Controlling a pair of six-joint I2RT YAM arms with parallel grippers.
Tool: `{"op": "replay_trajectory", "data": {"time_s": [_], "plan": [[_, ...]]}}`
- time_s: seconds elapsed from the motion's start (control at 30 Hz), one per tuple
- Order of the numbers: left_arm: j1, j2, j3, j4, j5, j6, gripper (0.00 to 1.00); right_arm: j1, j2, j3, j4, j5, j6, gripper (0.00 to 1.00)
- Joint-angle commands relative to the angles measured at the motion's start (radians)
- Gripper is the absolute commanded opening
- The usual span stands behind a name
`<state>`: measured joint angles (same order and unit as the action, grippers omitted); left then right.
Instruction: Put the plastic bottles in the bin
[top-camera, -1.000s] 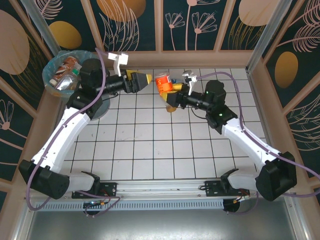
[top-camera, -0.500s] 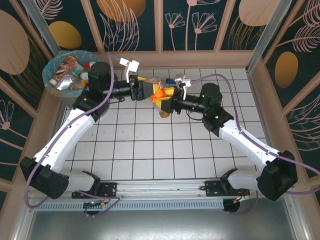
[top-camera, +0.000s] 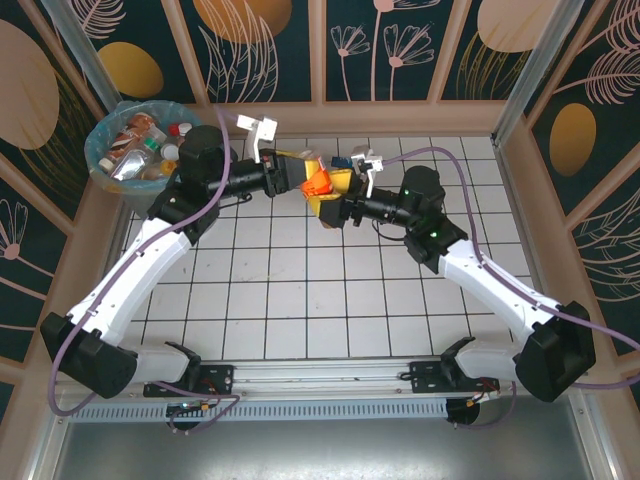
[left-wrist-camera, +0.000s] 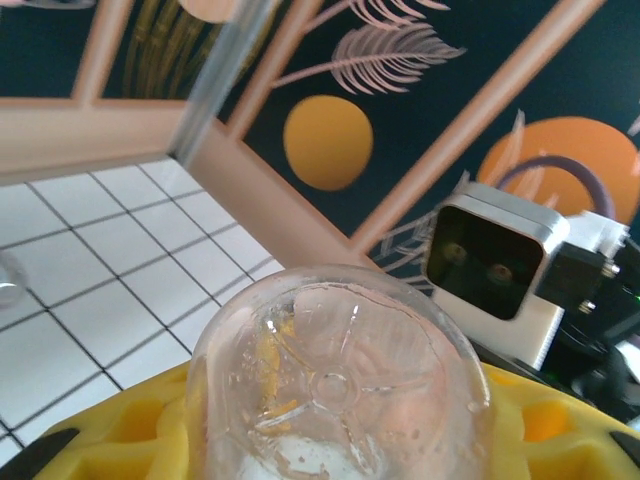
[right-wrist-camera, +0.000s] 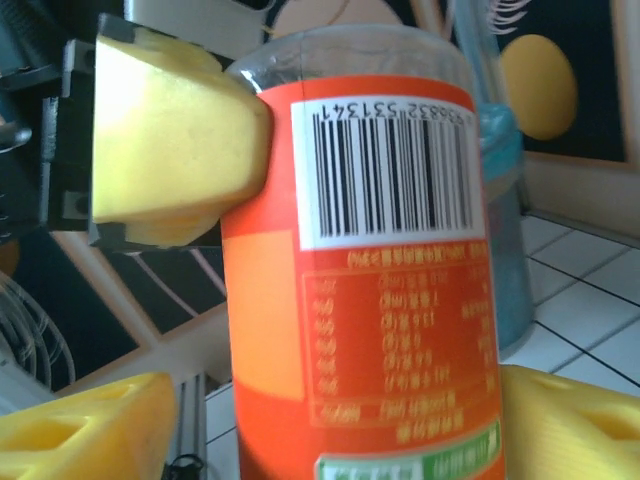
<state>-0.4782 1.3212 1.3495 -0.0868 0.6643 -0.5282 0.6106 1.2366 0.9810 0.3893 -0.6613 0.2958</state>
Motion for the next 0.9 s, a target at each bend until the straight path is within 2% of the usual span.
{"op": "replay_trajectory", "data": {"time_s": [0.0,0.2,0.33,0.47,0.57,0.63,0.73,0.87], "plan": [[0.003,-0.055,0.072,-0.020,-0.226,0.039,0.33,0.007,-0.051,0.060,-0.066,0.180,-0.015,0.86],[0.006,-0.113,0.288,-0.245,-0.752,0.227,0.26,0.006,-0.129,0.037,-0.086,0.325,-0.026,0.92],[0.052,-0.096,0.455,-0.373,-0.952,0.342,0.20,0.005,-0.152,0.032,-0.110,0.370,-0.030,0.92],[0.163,-0.032,0.605,-0.468,-0.976,0.414,0.19,0.005,-0.152,0.027,-0.130,0.382,-0.027,0.92],[0.202,0.036,0.679,-0.494,-1.036,0.487,0.15,0.006,-0.148,0.021,-0.127,0.385,-0.022,0.92],[0.239,0.079,0.708,-0.502,-1.039,0.503,0.14,0.005,-0.150,0.025,-0.132,0.387,-0.023,0.92],[0.299,0.116,0.690,-0.494,-0.993,0.485,0.12,0.006,-0.160,0.026,-0.146,0.403,-0.023,0.91],[0.355,0.122,0.562,-0.453,-0.922,0.464,0.12,0.006,-0.178,0.008,-0.164,0.424,-0.016,0.91]]}}
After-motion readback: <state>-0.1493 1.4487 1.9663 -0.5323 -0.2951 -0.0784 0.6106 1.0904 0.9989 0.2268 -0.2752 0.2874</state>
